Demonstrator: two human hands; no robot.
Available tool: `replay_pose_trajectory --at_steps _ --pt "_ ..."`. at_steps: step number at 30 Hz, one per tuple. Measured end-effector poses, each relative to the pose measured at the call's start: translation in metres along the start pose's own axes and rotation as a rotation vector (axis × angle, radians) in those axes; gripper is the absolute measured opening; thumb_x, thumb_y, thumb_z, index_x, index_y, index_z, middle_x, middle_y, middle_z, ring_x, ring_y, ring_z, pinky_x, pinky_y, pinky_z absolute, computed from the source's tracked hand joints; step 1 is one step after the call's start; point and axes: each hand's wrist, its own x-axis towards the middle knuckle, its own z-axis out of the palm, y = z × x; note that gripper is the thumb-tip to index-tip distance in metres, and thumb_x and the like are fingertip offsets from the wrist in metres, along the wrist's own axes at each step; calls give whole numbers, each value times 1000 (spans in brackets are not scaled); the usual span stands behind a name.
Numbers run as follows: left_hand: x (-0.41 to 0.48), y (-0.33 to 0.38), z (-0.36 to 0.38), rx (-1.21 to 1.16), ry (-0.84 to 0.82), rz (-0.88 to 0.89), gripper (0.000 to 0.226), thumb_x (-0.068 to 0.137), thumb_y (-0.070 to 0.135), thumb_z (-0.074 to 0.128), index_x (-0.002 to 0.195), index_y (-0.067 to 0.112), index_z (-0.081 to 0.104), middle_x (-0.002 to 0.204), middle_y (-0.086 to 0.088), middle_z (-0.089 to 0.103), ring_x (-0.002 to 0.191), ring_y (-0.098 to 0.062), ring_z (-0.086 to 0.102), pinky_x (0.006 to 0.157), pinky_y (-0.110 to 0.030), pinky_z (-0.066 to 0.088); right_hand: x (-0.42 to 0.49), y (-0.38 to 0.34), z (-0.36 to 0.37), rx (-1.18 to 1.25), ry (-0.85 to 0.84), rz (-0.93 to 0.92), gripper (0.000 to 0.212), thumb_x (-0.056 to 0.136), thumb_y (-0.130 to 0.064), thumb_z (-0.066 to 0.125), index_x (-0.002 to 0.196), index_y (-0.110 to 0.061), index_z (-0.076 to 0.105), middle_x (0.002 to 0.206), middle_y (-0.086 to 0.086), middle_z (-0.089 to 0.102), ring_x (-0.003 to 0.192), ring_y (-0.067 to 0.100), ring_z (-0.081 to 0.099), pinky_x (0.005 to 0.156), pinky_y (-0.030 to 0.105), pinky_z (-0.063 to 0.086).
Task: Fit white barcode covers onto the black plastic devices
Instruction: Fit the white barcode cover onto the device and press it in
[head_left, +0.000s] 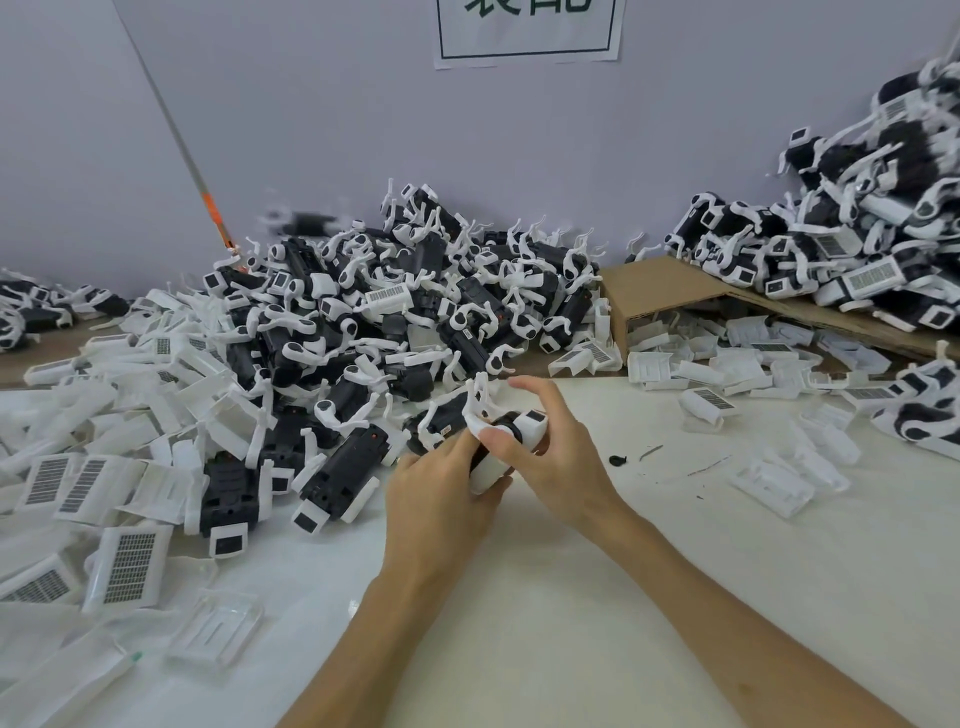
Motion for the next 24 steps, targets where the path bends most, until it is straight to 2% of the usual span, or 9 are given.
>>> replay_pose_trajectory --at_steps 3,6,10,13,15,17,21,22,24 --pt "1 2 0 29 26 19 42 66 18 87 94 28 58 69 12 66 56 -16 56 62 -24 33 -1 0 2 35 19 -21 49 74 -57 69 114 -32 57 74 3 69 60 12 55 59 24 46" --pt "0 2 -1 30 10 9 43 65 15 85 99 26 62 70 12 67 59 -15 57 64 -23 32 -1 -1 2 68 41 -52 41 74 -58 67 102 -30 56 67 -10 64 57 8 53 55 17 42" --pt "2 4 -3 12 -11 -4 36 75 27 84 104 24 63 75 13 70 62 -13 59 69 -24 29 0 0 0 124 6 -19 38 75 -58 65 99 -30 56 70 -14 64 62 5 56 59 17 43" --pt "2 4 -3 -59 -34 -28 44 74 28 87 109 20 62 78 13 71 63 -18 63 76 -20 28 3 -1 -7 127 -52 76 41 80 -62 58 111 -35 57 92 -17 70 79 1 62 70 22 46" --pt "2 2 -5 -117 -31 -63 42 78 30 84 114 21 63 86 13 72 73 -18 63 80 -16 26 6 -4 -13 124 -81 87 42 87 -56 50 124 -37 58 115 -23 65 93 -5 61 76 23 47" --pt "4 -1 -8 -150 -18 -79 43 84 35 78 123 23 64 99 11 72 84 -16 63 87 -18 27 9 -10 -20 115 -112 61 41 90 -48 48 126 -36 62 123 -18 65 98 -1 60 77 22 48" --pt "6 4 -16 -202 -35 -77 41 86 46 64 122 27 67 90 19 69 80 2 59 93 -26 32 12 -18 -34 153 -169 57 36 89 -37 56 122 -29 69 106 -10 68 85 9 56 67 26 45" --pt "5 6 -18 -299 -62 -97 39 85 47 63 119 28 68 85 22 68 77 4 59 90 -27 39 12 -19 -38 163 -198 69 37 90 -37 56 124 -29 68 101 -8 66 81 10 55 64 26 44" --pt "3 8 -22 -618 -146 -194 31 82 45 67 109 31 72 78 14 71 64 -3 62 68 -26 51 13 -21 -45 171 -282 97 39 91 -38 56 127 -31 66 89 -4 62 73 13 55 59 25 43"
